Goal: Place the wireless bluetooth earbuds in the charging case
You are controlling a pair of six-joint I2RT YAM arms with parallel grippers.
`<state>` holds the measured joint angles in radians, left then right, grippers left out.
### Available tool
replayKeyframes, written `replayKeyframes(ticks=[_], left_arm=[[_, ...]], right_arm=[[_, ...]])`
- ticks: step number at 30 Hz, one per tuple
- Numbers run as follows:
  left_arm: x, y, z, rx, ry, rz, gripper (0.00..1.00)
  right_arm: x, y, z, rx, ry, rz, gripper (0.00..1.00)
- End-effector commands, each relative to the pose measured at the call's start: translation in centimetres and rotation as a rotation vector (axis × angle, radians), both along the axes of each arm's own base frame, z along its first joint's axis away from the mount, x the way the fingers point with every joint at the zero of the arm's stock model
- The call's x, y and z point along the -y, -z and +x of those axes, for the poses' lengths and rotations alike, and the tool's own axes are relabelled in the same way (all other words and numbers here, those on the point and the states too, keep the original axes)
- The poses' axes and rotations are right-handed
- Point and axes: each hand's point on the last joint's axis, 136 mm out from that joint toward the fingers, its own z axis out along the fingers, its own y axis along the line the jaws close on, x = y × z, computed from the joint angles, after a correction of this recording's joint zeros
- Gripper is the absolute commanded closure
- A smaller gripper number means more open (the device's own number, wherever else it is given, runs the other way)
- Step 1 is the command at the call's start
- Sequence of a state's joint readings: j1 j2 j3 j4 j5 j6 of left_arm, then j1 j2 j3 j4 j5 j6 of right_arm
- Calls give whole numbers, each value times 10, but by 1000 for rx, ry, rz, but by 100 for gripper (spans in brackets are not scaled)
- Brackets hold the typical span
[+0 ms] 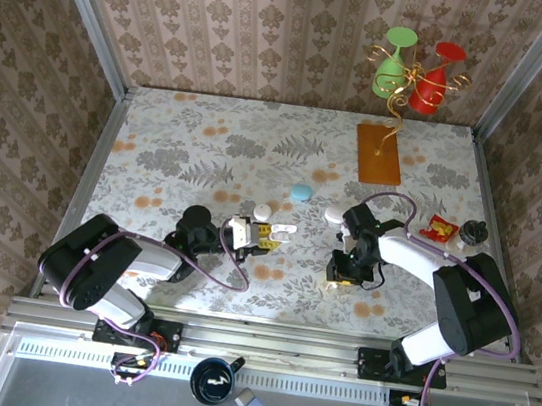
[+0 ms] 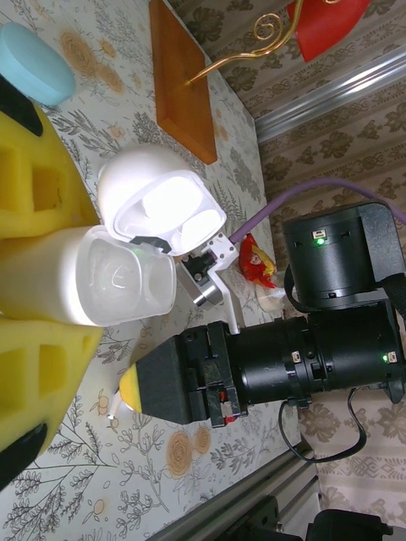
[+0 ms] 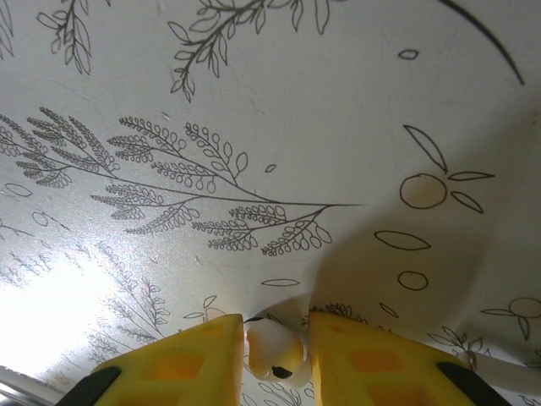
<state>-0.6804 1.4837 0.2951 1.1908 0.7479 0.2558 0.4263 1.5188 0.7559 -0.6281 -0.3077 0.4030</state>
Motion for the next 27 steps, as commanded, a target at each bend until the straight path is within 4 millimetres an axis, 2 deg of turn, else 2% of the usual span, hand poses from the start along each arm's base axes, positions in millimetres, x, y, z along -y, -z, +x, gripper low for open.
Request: replayKeyframes(ticks=[1,8,16,22,27], left_arm=[[5,-10,-4,23,37,-24,100],[5,-12,-3,28,36,-30,100],[3,-10,1,-9,4,-8,100],[2,-8,5,-38,-26,44,100],[-2,-4,13,-84,-80,102,100]], right_arm=[[1,0,-11,-28,-4,7,72],[1,-2,-6,2,5,6,78],[5,-23,16,151,11,-15,79],[-3,-80,50,461,4,40,79],[-6,-132,65,666,10,72,80]])
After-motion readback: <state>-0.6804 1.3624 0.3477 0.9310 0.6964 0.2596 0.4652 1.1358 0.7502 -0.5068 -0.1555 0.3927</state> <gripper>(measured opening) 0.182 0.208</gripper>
